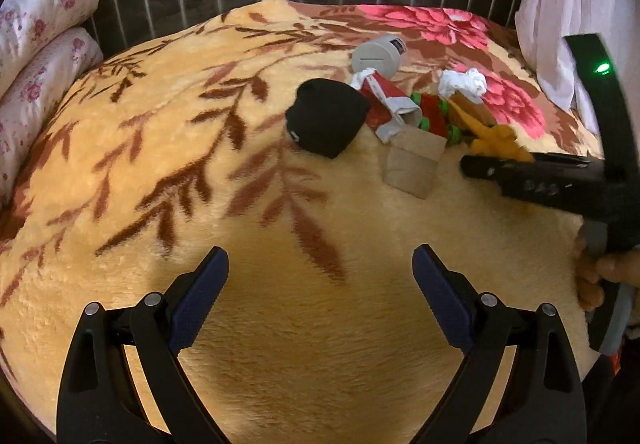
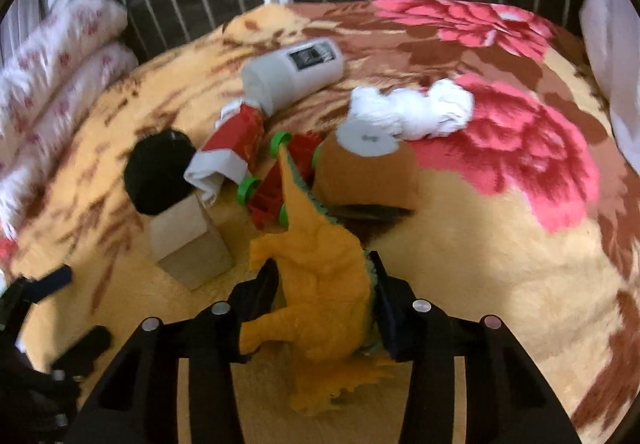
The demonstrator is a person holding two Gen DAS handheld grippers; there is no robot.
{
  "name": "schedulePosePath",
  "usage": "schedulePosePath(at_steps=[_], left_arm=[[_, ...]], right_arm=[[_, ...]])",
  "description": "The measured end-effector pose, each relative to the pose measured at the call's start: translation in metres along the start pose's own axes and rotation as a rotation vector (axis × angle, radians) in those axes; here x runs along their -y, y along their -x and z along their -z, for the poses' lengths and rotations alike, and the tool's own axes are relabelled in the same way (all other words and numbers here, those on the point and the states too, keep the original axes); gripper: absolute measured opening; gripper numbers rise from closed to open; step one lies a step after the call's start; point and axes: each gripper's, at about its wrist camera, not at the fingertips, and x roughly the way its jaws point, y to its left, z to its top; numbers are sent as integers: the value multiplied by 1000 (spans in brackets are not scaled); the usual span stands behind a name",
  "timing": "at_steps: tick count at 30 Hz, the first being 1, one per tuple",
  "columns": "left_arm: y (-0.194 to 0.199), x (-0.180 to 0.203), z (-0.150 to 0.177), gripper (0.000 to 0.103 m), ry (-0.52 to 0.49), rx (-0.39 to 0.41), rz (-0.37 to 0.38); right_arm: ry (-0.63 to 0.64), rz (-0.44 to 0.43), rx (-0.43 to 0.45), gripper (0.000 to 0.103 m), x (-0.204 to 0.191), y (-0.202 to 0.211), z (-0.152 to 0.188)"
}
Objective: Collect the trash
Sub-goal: 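Grasp the orange toy dinosaur with the right gripper while the left approaches the cardboard block, then grasp the cardboard block with the left gripper while the right lifts the dinosaur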
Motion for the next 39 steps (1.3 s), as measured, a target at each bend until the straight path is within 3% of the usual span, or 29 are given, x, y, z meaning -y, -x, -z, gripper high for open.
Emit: schedulePosePath(at_steps=[3, 10, 16, 20, 22, 23, 24, 27, 39], left_arm=[[-2, 7, -2, 91, -15, -7, -2], [-19, 36, -28, 91, -28, -32, 37], [-46, 60, -55, 91, -46, -43, 23], [-71, 70, -61, 90, -61, -103, 23], [-81, 69, -62, 61, -54, -130, 39], [-83, 67, -64, 59, -40, -127, 46], [-82, 63, -65, 46, -18, -114, 50], [-79, 56, -63, 46, 23, -93, 75], [-37, 60, -44, 46, 9, -1, 16]], right_arm=[[-2, -6, 41, 43, 6, 19, 4], [-10, 78, 146, 43, 40, 52, 22], [-195, -35, 170, 43, 88, 53, 31], [-221, -63, 167, 43, 91, 47, 33], [-203, -74, 178, 43, 87, 47, 34], [-198, -76, 179, 43, 87, 47, 34], [-192, -75, 180, 43, 86, 47, 35], [-185, -72, 177, 43, 85, 46, 35], [-207, -71, 172, 43, 90, 46, 38]])
